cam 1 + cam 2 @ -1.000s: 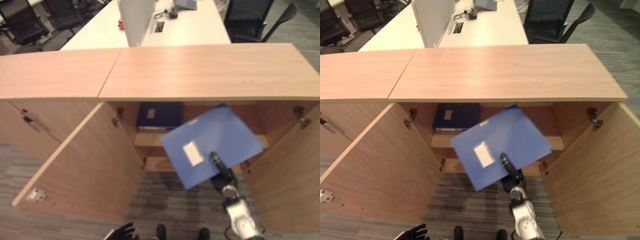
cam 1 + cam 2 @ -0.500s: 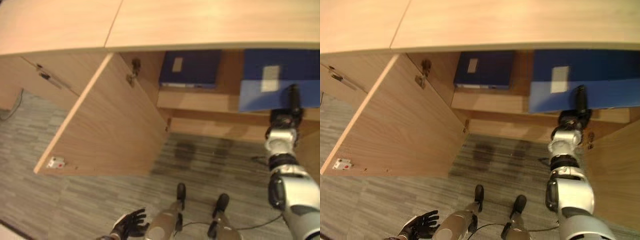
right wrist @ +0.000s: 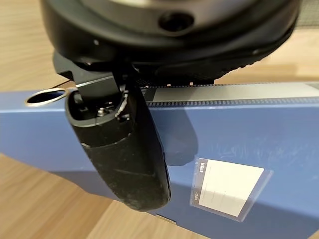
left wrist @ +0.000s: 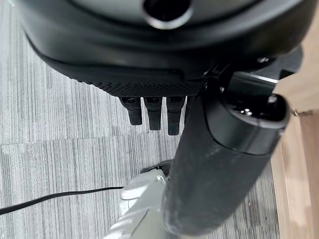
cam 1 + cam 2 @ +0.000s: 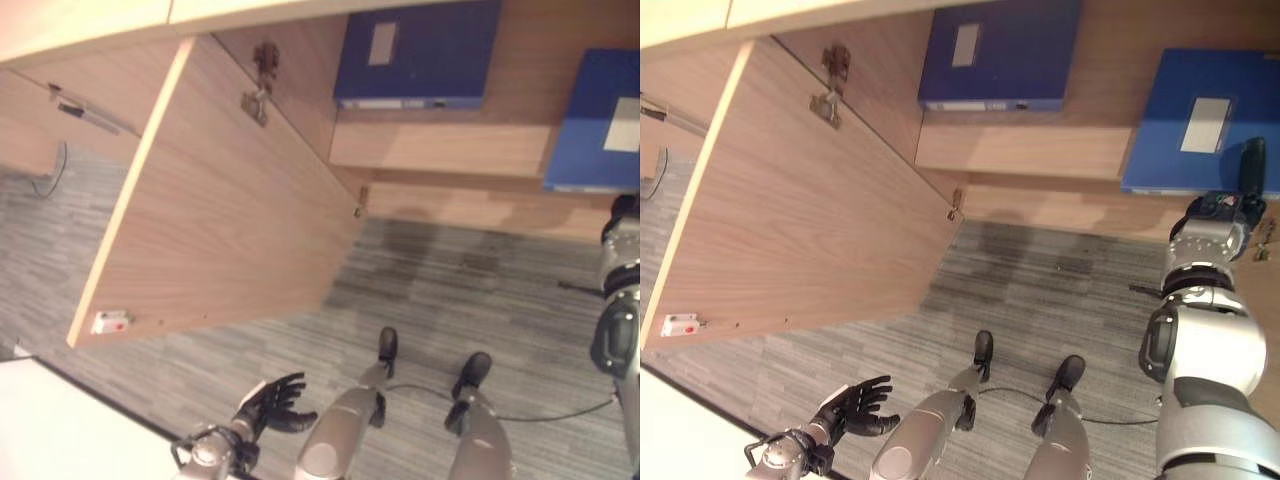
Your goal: Put the empty folder in the office cabinet
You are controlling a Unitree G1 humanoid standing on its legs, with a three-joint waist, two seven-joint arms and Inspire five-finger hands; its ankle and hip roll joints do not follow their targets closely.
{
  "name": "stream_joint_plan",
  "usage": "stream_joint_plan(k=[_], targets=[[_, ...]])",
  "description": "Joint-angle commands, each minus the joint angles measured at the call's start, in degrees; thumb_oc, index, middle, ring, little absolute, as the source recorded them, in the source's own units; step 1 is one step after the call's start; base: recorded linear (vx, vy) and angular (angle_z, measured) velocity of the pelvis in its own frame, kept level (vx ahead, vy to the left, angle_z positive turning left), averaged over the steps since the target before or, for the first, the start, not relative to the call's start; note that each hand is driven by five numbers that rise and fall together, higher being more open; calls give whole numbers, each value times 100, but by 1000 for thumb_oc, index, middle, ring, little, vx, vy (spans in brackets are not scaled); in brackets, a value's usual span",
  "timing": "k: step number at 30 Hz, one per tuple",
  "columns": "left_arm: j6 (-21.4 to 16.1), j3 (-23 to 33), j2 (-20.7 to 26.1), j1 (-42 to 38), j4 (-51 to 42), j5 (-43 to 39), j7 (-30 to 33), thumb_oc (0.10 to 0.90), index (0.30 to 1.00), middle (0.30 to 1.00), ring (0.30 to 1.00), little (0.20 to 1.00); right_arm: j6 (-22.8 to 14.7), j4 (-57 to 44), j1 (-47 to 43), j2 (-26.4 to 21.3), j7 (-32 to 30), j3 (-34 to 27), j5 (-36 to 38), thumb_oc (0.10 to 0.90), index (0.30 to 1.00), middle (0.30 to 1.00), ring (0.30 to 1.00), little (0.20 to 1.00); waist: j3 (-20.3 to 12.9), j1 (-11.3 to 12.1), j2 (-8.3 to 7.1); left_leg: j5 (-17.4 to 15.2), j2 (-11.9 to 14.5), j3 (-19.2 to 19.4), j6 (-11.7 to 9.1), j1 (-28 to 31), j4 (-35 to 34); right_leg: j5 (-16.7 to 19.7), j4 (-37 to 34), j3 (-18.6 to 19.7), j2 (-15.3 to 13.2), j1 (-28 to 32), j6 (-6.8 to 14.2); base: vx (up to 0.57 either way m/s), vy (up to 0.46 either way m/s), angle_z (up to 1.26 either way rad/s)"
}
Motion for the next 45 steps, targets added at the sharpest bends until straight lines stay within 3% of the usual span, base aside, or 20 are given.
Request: stream_joint_plan(k=[1, 12, 20, 25, 26, 30, 31, 33, 34, 36, 37, 38, 39, 41, 42, 43, 44, 45], targets=[[-88, -121, 392, 186, 136, -64, 145, 800, 900, 900, 900, 900, -182, -532, -360, -646, 121, 549, -245, 400, 300, 300, 300, 300, -264, 56, -82, -1043, 42, -245, -428, -369, 1098, -1086, 618, 447, 312, -24, 103, 17, -44, 12], [-114, -244, 521, 263, -263, -334, 195, 800, 900, 900, 900, 900, -144, -554, -728, -805, -48, 947, -437, 400, 300, 300, 300, 300, -177, 13, -15, -1332, -113, -269, -353, -898, 1732, -1452, 1623, 683, 164, -744, 15, 33, -16, 5], [-113, -302, 614, 348, -436, -410, 212, 800, 900, 900, 900, 900, -126, -510, -1125, -884, -226, 1187, -485, 400, 300, 300, 300, 300, -249, 6, -24, -1309, -150, -290, -359, -788, 1526, -1485, 1630, 699, 198, -782, -2, 32, -4, 1], [-80, -303, 702, 423, -615, -522, 199, 800, 900, 900, 900, 900, -159, -703, -1454, -934, -403, 1439, -566, 400, 300, 300, 300, 300, -317, -32, -98, -1171, -137, -386, -412, -344, 1045, -1403, 1309, 627, 276, -466, -5, 39, -23, 1], [-18, -234, 655, 407, -176, -405, 239, 800, 900, 900, 900, 900, -139, -759, -1451, -766, -401, 1518, -638, 400, 300, 300, 300, 300, -285, -79, -210, -1137, -40, -442, -426, -129, 887, -1303, 1029, 594, 398, -231, -1, 3, -73, -3], [-13, -120, 445, 228, 271, -350, 321, 800, 900, 900, 900, 900, -207, -972, -1217, -435, -358, 1438, -649, 400, 300, 300, 300, 300, -211, -183, -365, -1201, 75, -425, -463, 55, 963, -1231, 716, 648, 585, 97, -54, -42, -146, -7], [4, -39, 471, 115, 263, -407, 333, 800, 900, 900, 900, 900, -292, -1166, -938, -442, -282, 1227, -572, 400, 300, 300, 300, 300, 113, -277, -651, -1125, 188, -215, -693, -446, 2185, -1213, 337, 606, 574, 584, -237, -149, -426, -11], [11, -14, 501, 91, 315, -429, 362, 800, 900, 900, 900, 900, -302, -1131, -761, -462, -329, 1137, -569, 400, 300, 300, 300, 300, 254, -275, -764, -1185, 304, -115, -668, -754, 2717, -1278, 252, 511, 669, 773, -343, -10, -326, 51], [53, 79, 426, 78, 402, -447, 393, 800, 900, 900, 900, 900, -313, -1180, -621, -412, -336, 1015, -515, 400, 300, 300, 300, 300, 203, -196, -732, -961, 287, -111, -644, -829, 2185, -1346, 179, 469, 867, 965, -316, 132, -77, 59], [62, 111, 370, 144, 450, -349, 409, 800, 900, 900, 900, 900, -309, -1290, -352, -331, -320, 909, -553, 400, 300, 300, 300, 300, 204, 31, -635, -155, 320, -123, -624, -858, 1121, -1340, 27, 413, 1168, 1283, -308, 304, 53, -5], [61, 73, 335, 167, 572, -221, 455, 800, 900, 900, 900, 900, -330, -1242, -306, -220, -346, 941, -598, 400, 300, 300, 300, 300, 225, 251, -713, 12, 248, -202, -662, -1071, 508, -1549, -129, 561, 1354, 1676, -287, 518, 12, -44], [70, 42, 322, 180, 632, -162, 485, 800, 900, 900, 900, 900, -314, -1170, -276, -192, -344, 942, -587, 400, 300, 300, 300, 300, 211, 320, -792, -20, 198, -337, -693, -1147, 416, -1676, -178, 714, 1404, 1863, -282, 501, 54, -79], [81, 35, 260, 301, 742, -141, 449, 800, 900, 900, 900, 900, -290, -1103, -205, -63, -327, 919, -539, 400, 300, 300, 300, 300, 124, 436, -773, -25, 295, -402, -578, -1035, 206, -1709, -209, 734, 1527, 1969, -219, 373, 64, -106], [82, 170, 281, 345, 813, -75, 499, 800, 900, 900, 900, 900, -269, -1212, -67, 84, -232, 787, -463, 400, 300, 300, 300, 300, 144, 484, -857, 114, 218, -453, -477, -794, 343, -1707, -242, 822, 1502, 2162, -136, 304, 88, -111], [53, 237, 300, 322, 817, -69, 498, 800, 900, 900, 900, 900, -262, -1293, -14, 192, -182, 757, -437, 400, 300, 300, 300, 300, 104, 539, -1026, 242, 197, -469, -429, -869, 504, -1598, -396, 873, 1490, 2321, -41, 377, 81, -76], [75, 210, 315, 321, 838, -7, 452, 800, 900, 900, 900, 900, -271, -1323, 112, 296, -176, 685, -442, 400, 300, 300, 300, 300, 27, 541, -1209, 107, 126, -415, -383, -887, 613, -1598, -422, 935, 1438, 2428, 38, 441, 69, -46], [71, 149, 392, 258, 838, 140, 443, 800, 900, 900, 900, 900, -271, -1340, 200, 468, -154, 600, -414, 400, 300, 300, 300, 300, 62, 535, -1375, -114, 51, -339, -284, -756, 738, -1115, -40, 874, 1288, 2393, 412, 285, 32, -23], [72, 154, 402, 256, 835, 142, 442, 800, 900, 900, 900, 900, -274, -1345, 202, 473, -154, 589, -416, 400, 300, 300, 300, 300, 63, 559, -1356, -76, 79, -335, -269, -766, 732, -1067, -48, 885, 1312, 2376, 428, 185, 126, -43]])
